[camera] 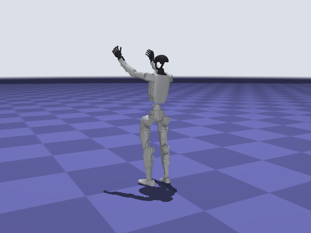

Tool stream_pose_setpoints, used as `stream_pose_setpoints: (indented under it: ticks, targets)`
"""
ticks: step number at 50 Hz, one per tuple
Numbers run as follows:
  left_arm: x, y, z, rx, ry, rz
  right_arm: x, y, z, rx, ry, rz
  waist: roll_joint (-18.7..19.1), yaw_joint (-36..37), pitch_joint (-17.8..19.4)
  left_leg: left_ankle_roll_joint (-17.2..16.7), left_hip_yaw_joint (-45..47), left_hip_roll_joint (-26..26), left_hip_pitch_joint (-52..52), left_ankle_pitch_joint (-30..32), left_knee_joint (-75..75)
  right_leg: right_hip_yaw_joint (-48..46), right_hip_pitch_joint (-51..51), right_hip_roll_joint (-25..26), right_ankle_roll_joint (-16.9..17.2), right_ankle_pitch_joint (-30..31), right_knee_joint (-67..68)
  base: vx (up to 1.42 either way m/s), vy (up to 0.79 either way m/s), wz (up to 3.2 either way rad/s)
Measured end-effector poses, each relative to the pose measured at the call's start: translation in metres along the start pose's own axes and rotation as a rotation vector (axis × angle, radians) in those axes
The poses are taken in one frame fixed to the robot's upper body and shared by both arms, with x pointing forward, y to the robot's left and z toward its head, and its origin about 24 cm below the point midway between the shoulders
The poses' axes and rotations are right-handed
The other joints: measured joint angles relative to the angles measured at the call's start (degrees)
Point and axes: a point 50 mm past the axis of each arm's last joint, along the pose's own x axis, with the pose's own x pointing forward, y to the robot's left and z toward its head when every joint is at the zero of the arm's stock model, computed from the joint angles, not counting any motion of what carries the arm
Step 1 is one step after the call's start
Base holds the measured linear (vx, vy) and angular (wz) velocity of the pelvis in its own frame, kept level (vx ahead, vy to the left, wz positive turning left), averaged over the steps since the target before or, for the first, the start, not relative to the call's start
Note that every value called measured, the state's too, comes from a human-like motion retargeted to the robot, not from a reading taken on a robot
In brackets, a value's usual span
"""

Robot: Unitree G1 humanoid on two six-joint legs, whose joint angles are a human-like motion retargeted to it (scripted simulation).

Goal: Upper body actions

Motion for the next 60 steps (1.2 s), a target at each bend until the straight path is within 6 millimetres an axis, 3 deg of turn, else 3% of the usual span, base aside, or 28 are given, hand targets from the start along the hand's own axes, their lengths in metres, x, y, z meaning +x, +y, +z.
stream_pose_setpoints:
  ticks: [2, 7, 12, 17, 23, 43, 50, 55, 60]
  targets:
    - [0.015, 0.016, 0.048, 0.001, -0.189, 0.084, 0.015, -0.008, 0.051, 0.036, -0.168, -0.055, 0.0, 0.9, 0.4, -0.1, 0.0, 0.0, -0.6, -0.2, -0.1, 0.3, -0.9, -0.1, 0.1, 0.0, 0.1, -0.18, -0.02, -0.09]
    - [0.025, 0.054, 0.133, -0.069, -0.473, 0.266, 0.024, -0.022, 0.167, 0.051, -0.517, -0.131, 1.2, 3.5, 2.2, -0.2, 0.2, 0.2, -2.3, -0.4, -0.1, 0.8, -2.9, -0.2, 0.4, -0.2, 0.3, -0.26, 0.08, -0.06]
    - [0.025, 0.076, 0.171, -0.261, -0.568, 0.35, 0.015, -0.031, 0.241, 0.058, -0.7, -0.149, 2.1, 6.2, 3.3, -0.3, 0.2, 0.5, -3.6, -0.6, 0.0, 1.0, -4.1, -0.3, 0.7, -0.3, 0.5, -0.14, 0.05, 0.0]
    - [0.025, 0.083, 0.184, -0.282, -0.605, 0.334, 0.006, -0.033, 0.275, 0.053, -0.795, -0.148, 2.3, 7.7, 2.9, -0.3, -0.2, 0.6, -4.3, -0.5, 0.1, 0.7, -4.5, -0.2, 0.8, -0.5, 0.4, -0.03, 0.02, 0.05]
    - [0.025, 0.081, 0.186, -0.253, -0.609, 0.336, 0.003, -0.035, 0.285, 0.034, -0.826, -0.176, 2.5, 8.0, 2.4, -0.3, -0.8, 0.6, -4.9, -0.4, 0.1, 0.0, -4.5, 0.0, 0.8, -0.8, 0.3, 0.0, 0.0, 0.03]
    - [0.027, 0.082, 0.176, -0.295, -0.566, 0.357, 0.012, -0.053, 0.257, 0.019, -0.731, -0.242, 1.8, 8.7, 0.2, -0.4, -0.7, 0.8, -5.7, -0.2, 0.1, 0.1, -5.4, 0.1, 0.6, -0.7, 0.3, 0.0, 0.0, 0.0]
    - [0.029, 0.075, 0.162, -0.302, -0.52, 0.357, 0.013, -0.057, 0.25, -0.016, -0.713, -0.257, 1.7, 8.9, 0.0, -0.2, -1.0, 0.4, -5.8, -0.2, 0.1, -0.2, -5.2, 0.1, 0.5, -0.7, 0.2, 0.02, 0.0, 0.02]
    - [0.029, 0.06, 0.144, -0.261, -0.472, 0.312, 0.016, -0.056, 0.231, -0.093, -0.678, -0.244, 1.8, 8.7, -0.2, 0.0, -1.3, 0.2, -5.5, -0.1, 0.1, -0.6, -4.9, 0.2, 0.4, -0.7, 0.2, 0.05, 0.01, 0.04]
    - [0.023, 0.033, 0.096, -0.156, -0.363, 0.23, 0.021, -0.059, 0.174, -0.199, -0.544, -0.22, 1.7, 8.3, -1.3, 0.1, -1.3, 0.0, -5.0, -0.1, 0.1, -0.7, -4.5, 0.2, 0.2, -0.5, 0.2, 0.1, 0.04, -0.02]
